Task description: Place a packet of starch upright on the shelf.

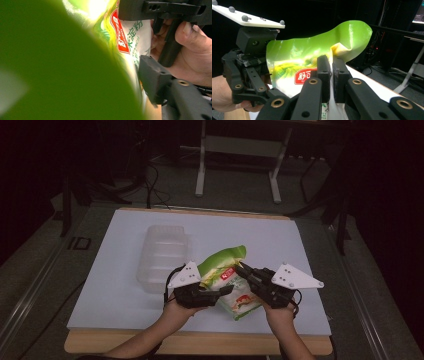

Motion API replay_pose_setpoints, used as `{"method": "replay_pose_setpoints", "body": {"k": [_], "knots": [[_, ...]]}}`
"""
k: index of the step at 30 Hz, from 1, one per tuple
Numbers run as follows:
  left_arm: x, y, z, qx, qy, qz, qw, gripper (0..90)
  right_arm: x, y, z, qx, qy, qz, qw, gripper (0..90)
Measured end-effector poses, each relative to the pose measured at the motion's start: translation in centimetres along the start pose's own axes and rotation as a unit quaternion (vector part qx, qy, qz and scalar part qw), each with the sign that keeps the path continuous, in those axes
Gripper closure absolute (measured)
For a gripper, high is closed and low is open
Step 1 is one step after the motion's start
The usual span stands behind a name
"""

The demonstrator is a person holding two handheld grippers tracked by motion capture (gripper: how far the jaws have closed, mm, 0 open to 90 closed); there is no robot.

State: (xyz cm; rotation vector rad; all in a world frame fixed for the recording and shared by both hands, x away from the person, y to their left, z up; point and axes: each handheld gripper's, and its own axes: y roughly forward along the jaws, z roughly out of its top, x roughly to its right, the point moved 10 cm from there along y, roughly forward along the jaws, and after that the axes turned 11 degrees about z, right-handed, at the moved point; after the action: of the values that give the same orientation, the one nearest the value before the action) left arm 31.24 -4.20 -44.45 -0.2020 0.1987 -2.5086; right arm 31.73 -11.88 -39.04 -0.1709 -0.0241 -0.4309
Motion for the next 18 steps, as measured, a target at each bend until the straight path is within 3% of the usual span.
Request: {"method": "replay_pose_setpoints", "body": {"k": [7, 18], "knots": [[-0.18, -0.13, 0.07, -0.003, -0.003, -0.005, 1.0000, 64.7, 0.07, -0.06, -0.13, 0.006, 0.007, 0.005, 0.9999, 86.5], [-0.41, -0.26, 0.28, -0.022, 0.002, -0.016, 0.9996, 70.1, 0.18, -0.16, -0.53, 0.015, 0.006, 0.006, 0.9999, 86.2]]}}
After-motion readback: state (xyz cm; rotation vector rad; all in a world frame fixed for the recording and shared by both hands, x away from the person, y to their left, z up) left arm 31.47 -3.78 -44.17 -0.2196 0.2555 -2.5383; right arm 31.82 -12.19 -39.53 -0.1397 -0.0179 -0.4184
